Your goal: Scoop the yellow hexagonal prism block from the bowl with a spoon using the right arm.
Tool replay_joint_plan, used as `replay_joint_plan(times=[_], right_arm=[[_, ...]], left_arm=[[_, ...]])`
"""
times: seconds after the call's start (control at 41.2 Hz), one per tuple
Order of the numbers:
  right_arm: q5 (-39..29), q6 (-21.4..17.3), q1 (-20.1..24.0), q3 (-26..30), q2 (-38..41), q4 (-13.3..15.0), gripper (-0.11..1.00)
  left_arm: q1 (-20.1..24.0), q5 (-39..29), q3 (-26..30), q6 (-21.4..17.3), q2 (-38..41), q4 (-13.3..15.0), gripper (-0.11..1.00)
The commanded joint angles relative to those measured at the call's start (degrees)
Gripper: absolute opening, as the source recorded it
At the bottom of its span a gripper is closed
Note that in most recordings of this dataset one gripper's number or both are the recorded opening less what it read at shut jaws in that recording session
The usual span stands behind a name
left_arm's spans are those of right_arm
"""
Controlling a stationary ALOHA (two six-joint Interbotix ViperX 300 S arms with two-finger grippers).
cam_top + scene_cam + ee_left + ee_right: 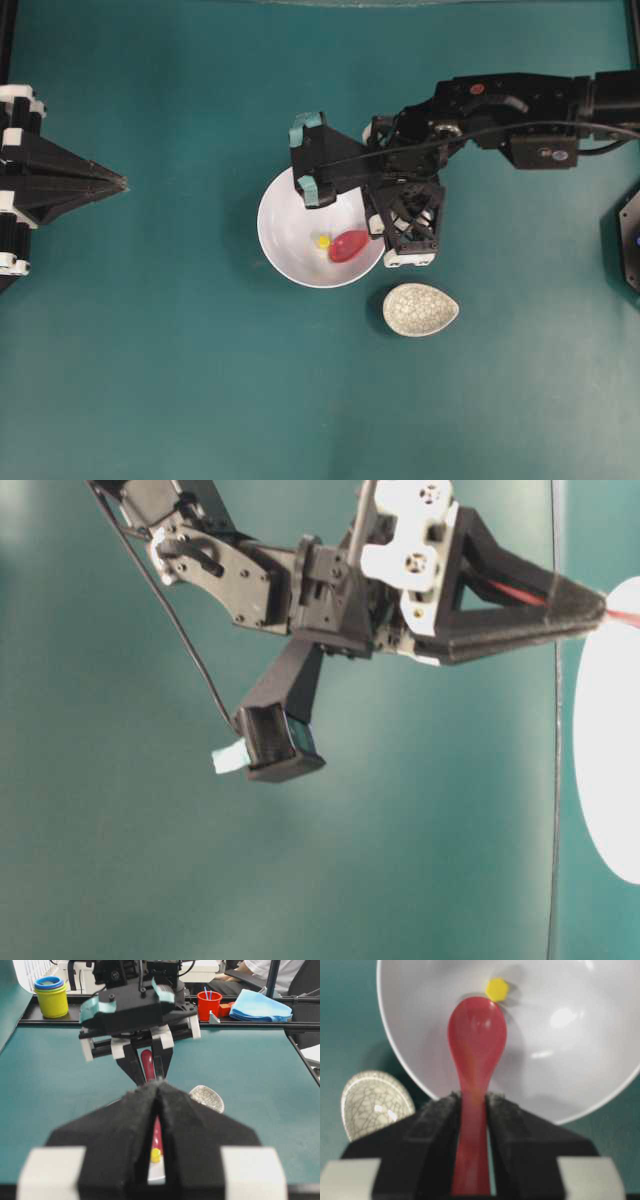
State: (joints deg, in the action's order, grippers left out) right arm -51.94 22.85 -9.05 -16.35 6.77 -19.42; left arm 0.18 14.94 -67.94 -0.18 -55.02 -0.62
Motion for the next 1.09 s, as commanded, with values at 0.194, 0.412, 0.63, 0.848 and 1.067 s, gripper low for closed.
replay_joint_plan(times=[0.194,0.412,0.63,0.848,1.067], right_arm=[[4.5,0.1,-0.2,2.3,0.4,0.0,0.24],[8.6,-0.1,-0.2,2.3,0.4,0.0,0.24],[13.4,-0.6,-0.2,2.3,0.4,0.0,0.24],[16.3,-0.7,-0.2,2.4,-1.1,-0.2,0.24],[17.1,-0.8,-0.3,2.4,-4.9,-0.4,0.24]], left_arm=[[0.0,0.4,1.4,-0.1,0.5,-0.1,0.03],[0.0,0.4,1.4,-0.1,0.5,-0.1,0.03],[0.0,0.4,1.4,-0.1,0.5,-0.1,0.03],[0.0,0.4,1.4,-0.1,0.5,-0.1,0.03],[0.1,0.4,1.4,-0.1,0.5,-0.1,0.03]])
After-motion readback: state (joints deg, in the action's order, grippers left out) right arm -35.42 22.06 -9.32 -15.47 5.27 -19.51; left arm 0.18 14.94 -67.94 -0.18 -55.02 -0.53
